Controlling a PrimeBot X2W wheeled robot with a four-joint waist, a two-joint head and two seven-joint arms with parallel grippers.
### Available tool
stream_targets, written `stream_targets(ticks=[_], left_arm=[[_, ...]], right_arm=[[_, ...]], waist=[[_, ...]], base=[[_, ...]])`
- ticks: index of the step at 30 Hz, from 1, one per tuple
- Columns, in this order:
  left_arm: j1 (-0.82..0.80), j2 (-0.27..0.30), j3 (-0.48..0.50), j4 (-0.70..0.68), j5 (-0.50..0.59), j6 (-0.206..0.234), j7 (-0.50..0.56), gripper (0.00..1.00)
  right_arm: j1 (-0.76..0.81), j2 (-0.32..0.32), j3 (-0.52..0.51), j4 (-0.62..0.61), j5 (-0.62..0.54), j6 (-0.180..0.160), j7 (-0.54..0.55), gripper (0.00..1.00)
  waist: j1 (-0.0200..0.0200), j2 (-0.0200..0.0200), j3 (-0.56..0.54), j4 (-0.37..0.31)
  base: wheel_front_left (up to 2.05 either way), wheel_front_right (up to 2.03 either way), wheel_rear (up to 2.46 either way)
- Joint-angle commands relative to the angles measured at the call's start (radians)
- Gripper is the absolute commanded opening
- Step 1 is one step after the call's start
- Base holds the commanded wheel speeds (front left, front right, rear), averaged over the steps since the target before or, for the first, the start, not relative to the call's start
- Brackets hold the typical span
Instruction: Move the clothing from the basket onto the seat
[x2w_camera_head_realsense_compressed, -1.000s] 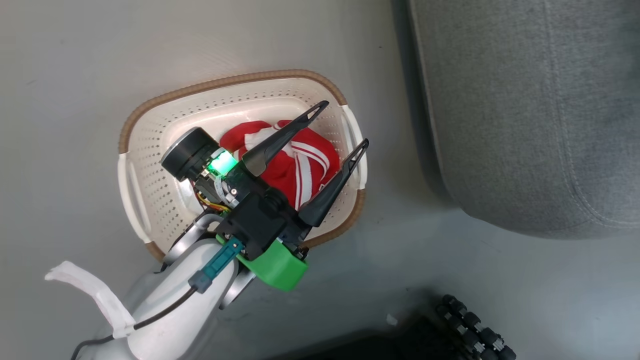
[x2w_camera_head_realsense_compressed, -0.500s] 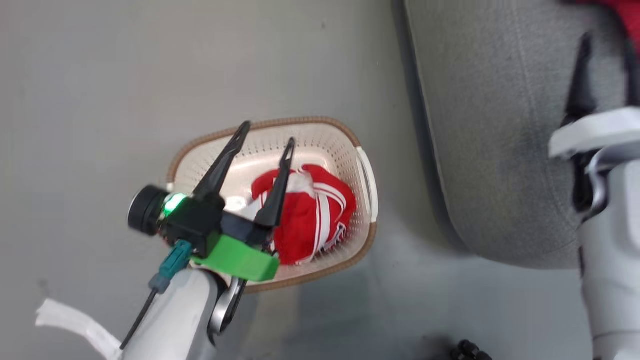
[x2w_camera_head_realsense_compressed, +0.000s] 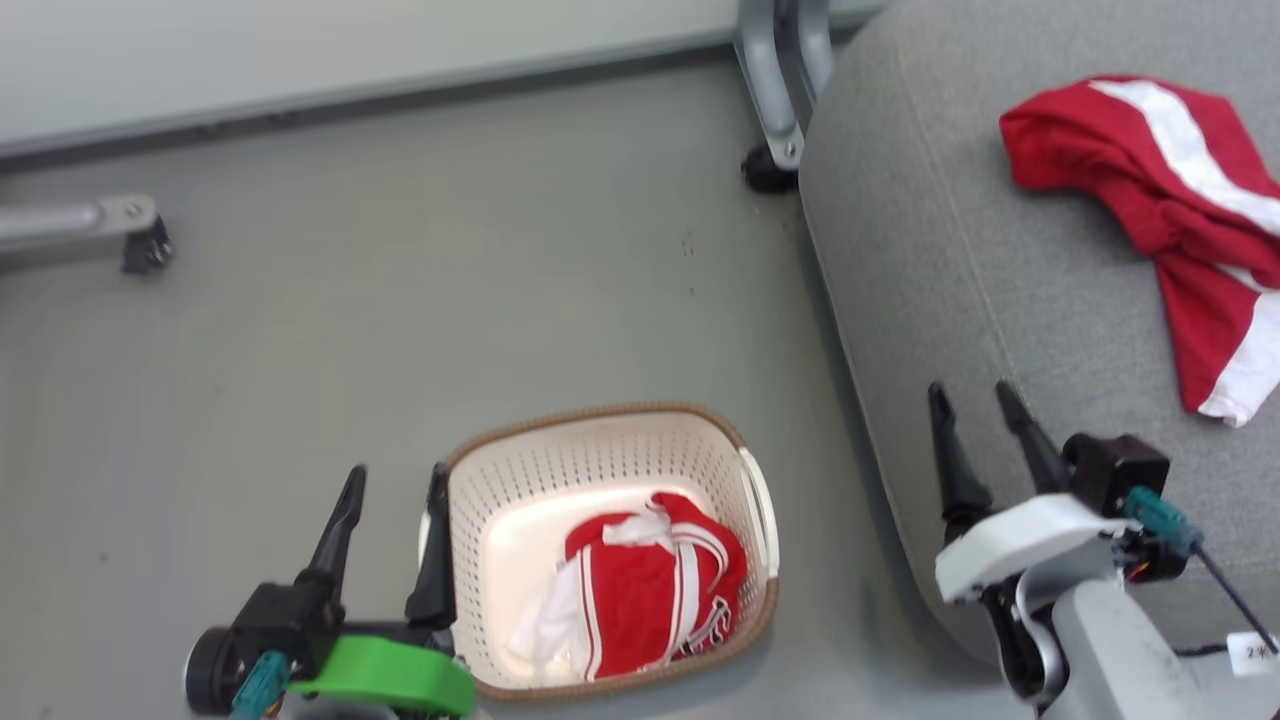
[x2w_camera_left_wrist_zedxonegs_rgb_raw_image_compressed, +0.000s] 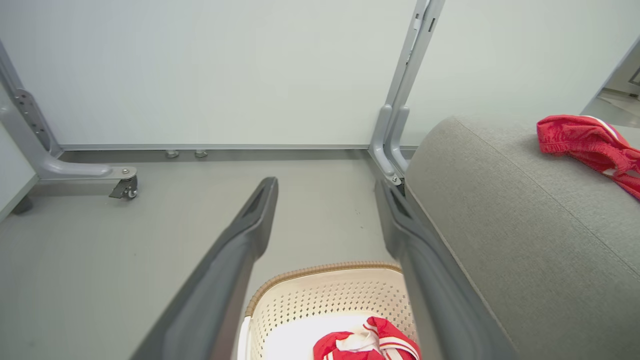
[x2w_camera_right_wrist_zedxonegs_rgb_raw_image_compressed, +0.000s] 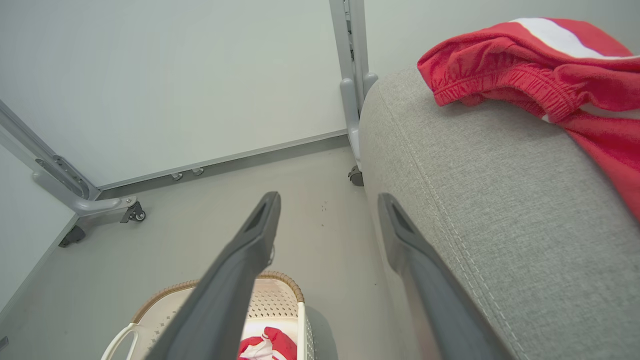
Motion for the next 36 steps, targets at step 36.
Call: stream_targets(ticks=[36], left_arm=[[0.264, -0.001, 0.023, -0.173, 0.066, 0.059, -0.001, 1.00]], right_arm=[[0.385, -0.024, 0.159, -0.346, -0.071, 0.000, -0.003, 1.00]], waist=[[0.0001, 0.0000, -0.306, 0.024]], base=[[0.00, 0.00, 0.00]])
